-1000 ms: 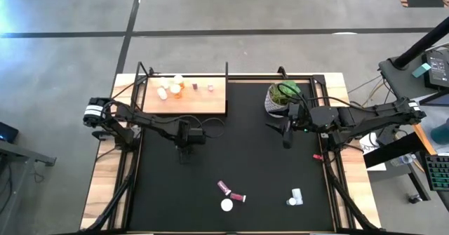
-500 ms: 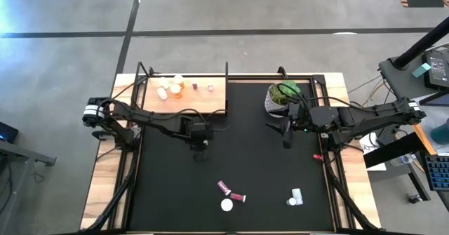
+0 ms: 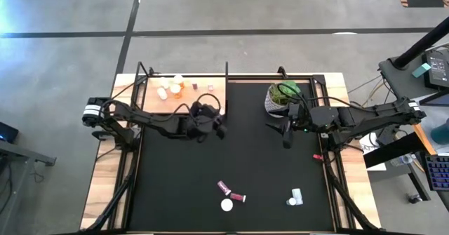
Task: Pick and place medicine bottles onto shelf by color
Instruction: Put the top pink pill bottle on the shelf aligned with the other pink pill bottle
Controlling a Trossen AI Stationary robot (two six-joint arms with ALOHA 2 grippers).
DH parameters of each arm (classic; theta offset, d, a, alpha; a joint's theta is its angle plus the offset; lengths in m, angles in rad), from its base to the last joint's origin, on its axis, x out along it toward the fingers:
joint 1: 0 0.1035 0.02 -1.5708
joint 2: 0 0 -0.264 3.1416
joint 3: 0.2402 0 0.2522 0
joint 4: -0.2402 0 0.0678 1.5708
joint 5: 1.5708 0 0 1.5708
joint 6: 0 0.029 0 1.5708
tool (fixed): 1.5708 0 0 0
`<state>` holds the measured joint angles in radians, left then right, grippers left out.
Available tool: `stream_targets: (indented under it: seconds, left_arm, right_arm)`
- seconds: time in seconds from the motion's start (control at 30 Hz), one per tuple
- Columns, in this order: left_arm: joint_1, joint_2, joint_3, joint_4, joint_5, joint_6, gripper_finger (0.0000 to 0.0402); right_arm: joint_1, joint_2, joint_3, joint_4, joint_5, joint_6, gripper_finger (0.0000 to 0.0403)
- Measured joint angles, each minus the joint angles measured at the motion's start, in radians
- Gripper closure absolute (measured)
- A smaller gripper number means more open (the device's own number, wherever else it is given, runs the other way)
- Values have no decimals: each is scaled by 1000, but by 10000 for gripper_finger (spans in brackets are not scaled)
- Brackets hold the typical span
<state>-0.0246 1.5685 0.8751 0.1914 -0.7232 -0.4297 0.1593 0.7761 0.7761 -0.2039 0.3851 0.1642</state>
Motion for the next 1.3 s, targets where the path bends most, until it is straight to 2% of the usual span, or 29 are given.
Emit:
stream_targets:
  seconds: [0.17, 0.3, 0.47, 0.6, 0.8, 0.97, 1.3]
  left_arm:
    - [14, 4, -61, 153, -124, 0, 289]
    - [39, 6, -122, 257, -134, 3, 288]
    - [96, 17, -202, 446, -140, 95, 288]
    - [166, 29, -256, 567, -68, 99, 288]
    - [270, 47, -279, 628, 34, 153, 288]
    - [312, 88, -276, 663, 54, 151, 288]
    - [324, 201, -253, 764, 33, 148, 288]
  right_arm:
    - [0, 0, 0, 0, 0, 0, 186]
    - [0, 0, 0, 0, 0, 0, 186]
    - [0, 0, 0, 0, 0, 0, 186]
    - [0, 0, 0, 0, 0, 0, 186]
    - [0, 0, 0, 0, 0, 0, 186]
    - [0, 0, 0, 0, 0, 0, 186]
    - [0, 0, 0, 0, 0, 0, 186]
